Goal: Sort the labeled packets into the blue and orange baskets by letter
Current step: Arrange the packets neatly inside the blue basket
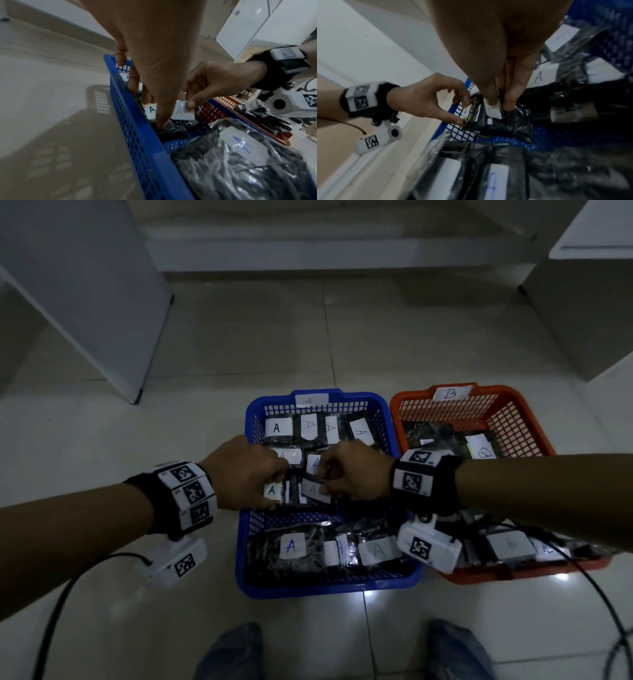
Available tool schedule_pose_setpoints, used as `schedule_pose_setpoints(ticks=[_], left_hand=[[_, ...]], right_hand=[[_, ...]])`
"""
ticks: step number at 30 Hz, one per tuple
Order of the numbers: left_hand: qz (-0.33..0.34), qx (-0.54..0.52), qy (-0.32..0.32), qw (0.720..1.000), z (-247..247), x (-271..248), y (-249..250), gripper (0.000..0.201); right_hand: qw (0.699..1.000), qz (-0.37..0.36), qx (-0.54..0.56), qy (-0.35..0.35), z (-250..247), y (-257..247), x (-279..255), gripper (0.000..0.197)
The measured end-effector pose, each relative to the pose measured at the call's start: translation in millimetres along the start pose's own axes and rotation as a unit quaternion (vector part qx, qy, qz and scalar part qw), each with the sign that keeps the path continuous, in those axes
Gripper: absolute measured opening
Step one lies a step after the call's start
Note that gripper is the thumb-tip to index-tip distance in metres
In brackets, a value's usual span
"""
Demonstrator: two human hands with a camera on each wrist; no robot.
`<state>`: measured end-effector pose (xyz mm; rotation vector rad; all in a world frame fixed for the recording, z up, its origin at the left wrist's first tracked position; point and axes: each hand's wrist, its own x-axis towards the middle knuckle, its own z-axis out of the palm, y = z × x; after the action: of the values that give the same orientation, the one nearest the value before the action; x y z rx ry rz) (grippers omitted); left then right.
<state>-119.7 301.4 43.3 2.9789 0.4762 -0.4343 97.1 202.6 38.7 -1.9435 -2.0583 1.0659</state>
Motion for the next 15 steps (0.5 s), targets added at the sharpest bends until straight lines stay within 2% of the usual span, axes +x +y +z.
schedule_pose_setpoints(ticks=[7, 12, 15], left_hand=[[0.02, -0.044, 0.014, 0.999, 6.1, -0.3, -2.0, 0.033], [0.03, -0.072, 0.027, 0.997, 8.1, -1.6, -2.8, 0.032], [0.033, -0.072, 0.034, 0.996, 9.9, -1.2, -3.4, 0.032]], right_hand=[[1.0, 0.008, 0.011, 0.006, -0.5, -6.3, 13.0, 0.01], [0.995, 0.06, 0.076, -0.006, 4.0, -1.4, 9.1, 0.012], [1.0, 0.019, 0.017, 0.014, 7.6, -0.3, 7.8, 0.011]])
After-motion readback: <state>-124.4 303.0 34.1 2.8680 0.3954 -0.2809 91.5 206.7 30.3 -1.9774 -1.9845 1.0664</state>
